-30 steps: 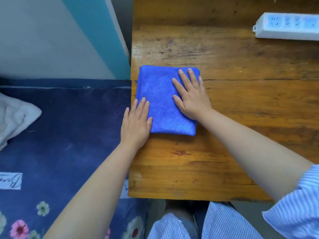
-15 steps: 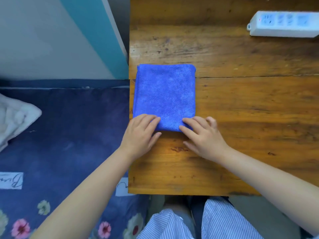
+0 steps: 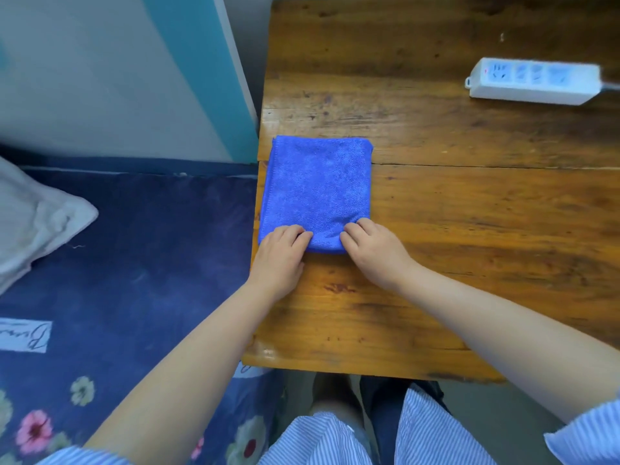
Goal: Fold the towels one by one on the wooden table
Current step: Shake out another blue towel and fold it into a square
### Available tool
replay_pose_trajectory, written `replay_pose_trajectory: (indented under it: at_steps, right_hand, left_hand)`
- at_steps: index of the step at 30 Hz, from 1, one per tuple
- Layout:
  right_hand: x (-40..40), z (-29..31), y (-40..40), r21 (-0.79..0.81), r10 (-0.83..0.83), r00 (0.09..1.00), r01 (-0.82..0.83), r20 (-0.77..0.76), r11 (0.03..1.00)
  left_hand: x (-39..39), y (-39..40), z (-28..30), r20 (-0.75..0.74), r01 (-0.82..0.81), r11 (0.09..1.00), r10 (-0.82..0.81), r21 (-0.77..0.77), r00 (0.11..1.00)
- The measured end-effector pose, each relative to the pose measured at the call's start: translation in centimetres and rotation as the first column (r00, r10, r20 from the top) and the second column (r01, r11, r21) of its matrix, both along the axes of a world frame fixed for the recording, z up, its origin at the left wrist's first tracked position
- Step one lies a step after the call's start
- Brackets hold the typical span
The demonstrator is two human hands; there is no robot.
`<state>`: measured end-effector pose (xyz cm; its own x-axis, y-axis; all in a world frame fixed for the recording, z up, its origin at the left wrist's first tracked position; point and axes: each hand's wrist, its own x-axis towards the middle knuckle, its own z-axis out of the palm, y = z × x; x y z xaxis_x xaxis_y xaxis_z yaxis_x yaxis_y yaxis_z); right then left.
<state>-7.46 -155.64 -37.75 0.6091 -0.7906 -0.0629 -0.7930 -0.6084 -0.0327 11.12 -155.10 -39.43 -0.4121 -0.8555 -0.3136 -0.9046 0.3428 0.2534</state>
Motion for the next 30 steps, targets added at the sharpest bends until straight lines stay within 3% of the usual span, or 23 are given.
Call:
replay_pose_trajectory:
  at_steps: [7, 12, 20, 26, 30]
  right_hand:
    - [-2.7, 2.9, -2.3, 0.307, -0.166, 0.959, 0.091, 0.228, 0.948]
    - [-5.5, 6.5, -2.3, 0.320, -0.143, 0.919, 0.020, 0.367, 0.947]
    - [-4.3, 12.0, -2.3, 0.275, -0.007, 0.893, -0.131, 0.450, 0.952]
    - [3.4, 17.1, 1.8, 0.190, 0.208, 0.803, -0.368, 0.558, 0.910]
    - [10.2, 20.5, 7.9, 0.123, 0.384, 0.679, -0.572, 0.626, 0.811]
  left_hand:
    - [-2.7, -0.6, 2.3, 0.110, -0.249, 0.966, 0.255, -0.065, 0.961]
    - [-4.9, 2.1, 5.8, -0.055, -0.412, 0.901, 0.408, -0.133, 0.911]
    - [-4.3, 7.2, 13.1, 0.073, -0.529, 0.794, 0.572, -0.299, 0.817]
    - [0.7, 15.7, 18.9, 0.128, -0.672, 0.634, 0.757, -0.382, 0.641]
    - [4.1, 24.6, 22.5, 0.091, -0.806, 0.429, 0.898, -0.408, 0.431]
